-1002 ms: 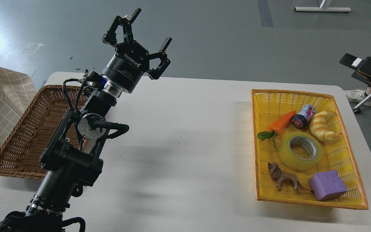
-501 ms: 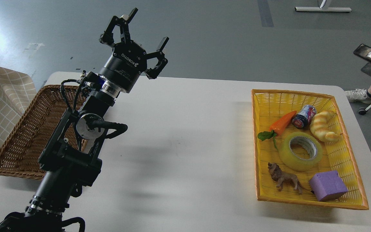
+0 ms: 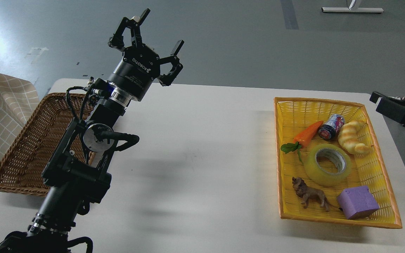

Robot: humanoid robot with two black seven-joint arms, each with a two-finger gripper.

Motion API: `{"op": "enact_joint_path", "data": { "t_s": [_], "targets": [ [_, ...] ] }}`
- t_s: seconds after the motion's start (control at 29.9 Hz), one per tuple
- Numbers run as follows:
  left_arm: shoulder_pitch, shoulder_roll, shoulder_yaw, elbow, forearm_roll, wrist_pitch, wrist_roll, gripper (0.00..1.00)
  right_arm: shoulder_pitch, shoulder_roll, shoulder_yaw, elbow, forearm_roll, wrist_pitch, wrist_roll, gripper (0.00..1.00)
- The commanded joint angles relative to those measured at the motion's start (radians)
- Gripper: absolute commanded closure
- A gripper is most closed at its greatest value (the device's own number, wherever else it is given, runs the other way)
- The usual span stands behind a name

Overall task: Place and transfer tape with both arms
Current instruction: 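Lower the right gripper into the yellow basket toward the yellow tape roll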

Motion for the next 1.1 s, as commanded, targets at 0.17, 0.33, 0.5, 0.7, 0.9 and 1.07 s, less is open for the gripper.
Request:
{"op": "enact_joint_path", "data": {
  "t_s": [0.17,0.33,0.5,0.7,0.9,1.07],
  "targets": [
    [0.009,0.000,-0.001,0.002,0.000,0.000,0.000,0.02,-0.090,0.105,-0.032,-0.008,-0.150,0.000,-0.009,0.02],
    [0.016,0.001,-0.001,0.002,0.000,-0.003,0.000,0.02,-0.096,0.156,-0.033,-0.067,-0.207,0.000,-0.009,0.03],
    [0.025,0.002,-0.001,0.003,0.000,-0.002,0.000,0.02,-0.090,0.212,-0.035,-0.118,-0.270,0.000,-0.007,0.04],
    [0.027,0.002,-0.003,0.003,0.000,-0.002,0.000,0.02,-0.089,0.232,-0.058,-0.127,-0.276,0.000,-0.009,0.05],
    [0.025,0.002,-0.003,0.003,-0.002,-0.002,0.000,0.02,-0.087,0.240,-0.065,-0.135,-0.279,0.000,-0.009,0.06],
    [0.025,0.002,-0.003,0.003,-0.002,-0.011,0.000,0.02,-0.080,0.240,-0.070,-0.166,-0.279,0.000,-0.007,0.06]
  ]
}}
